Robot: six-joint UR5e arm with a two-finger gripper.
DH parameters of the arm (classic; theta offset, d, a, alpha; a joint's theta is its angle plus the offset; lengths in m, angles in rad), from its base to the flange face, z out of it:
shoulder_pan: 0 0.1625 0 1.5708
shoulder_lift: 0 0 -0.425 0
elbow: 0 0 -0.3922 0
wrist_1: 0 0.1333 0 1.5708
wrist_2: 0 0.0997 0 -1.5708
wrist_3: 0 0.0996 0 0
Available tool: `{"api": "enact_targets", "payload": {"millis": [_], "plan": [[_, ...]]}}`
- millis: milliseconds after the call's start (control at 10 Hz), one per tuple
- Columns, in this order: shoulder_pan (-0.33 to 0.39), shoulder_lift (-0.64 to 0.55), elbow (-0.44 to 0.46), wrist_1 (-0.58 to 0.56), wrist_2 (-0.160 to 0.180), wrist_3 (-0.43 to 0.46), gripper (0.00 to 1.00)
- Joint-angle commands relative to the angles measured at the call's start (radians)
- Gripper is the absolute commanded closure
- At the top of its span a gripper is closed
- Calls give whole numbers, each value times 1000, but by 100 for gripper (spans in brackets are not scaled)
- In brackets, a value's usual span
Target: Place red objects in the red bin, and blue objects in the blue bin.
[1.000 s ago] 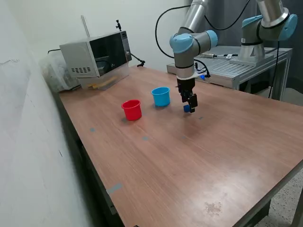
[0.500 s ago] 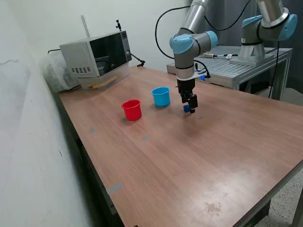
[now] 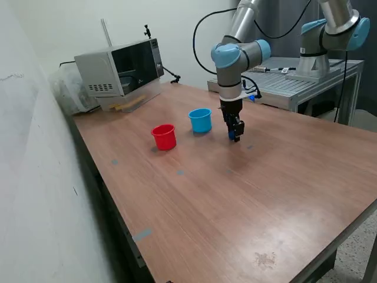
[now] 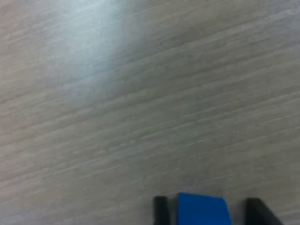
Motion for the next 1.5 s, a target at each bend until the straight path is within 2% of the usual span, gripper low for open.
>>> {"api": "enact_targets", "payload": {"millis": [0,200,500,700,1000,1400], "plan": [[-1,1,-1,-6,-2,0,100],[-1,0,-1,-25,-2,0,100],[-16,-103,-1,-14,-3,-29,100],[-76,-163,-4,0,-11,-61,100],[-149,-163,-22,17,-12,-100,100],[-214,-157,-24,21,-28,-98,100]]}}
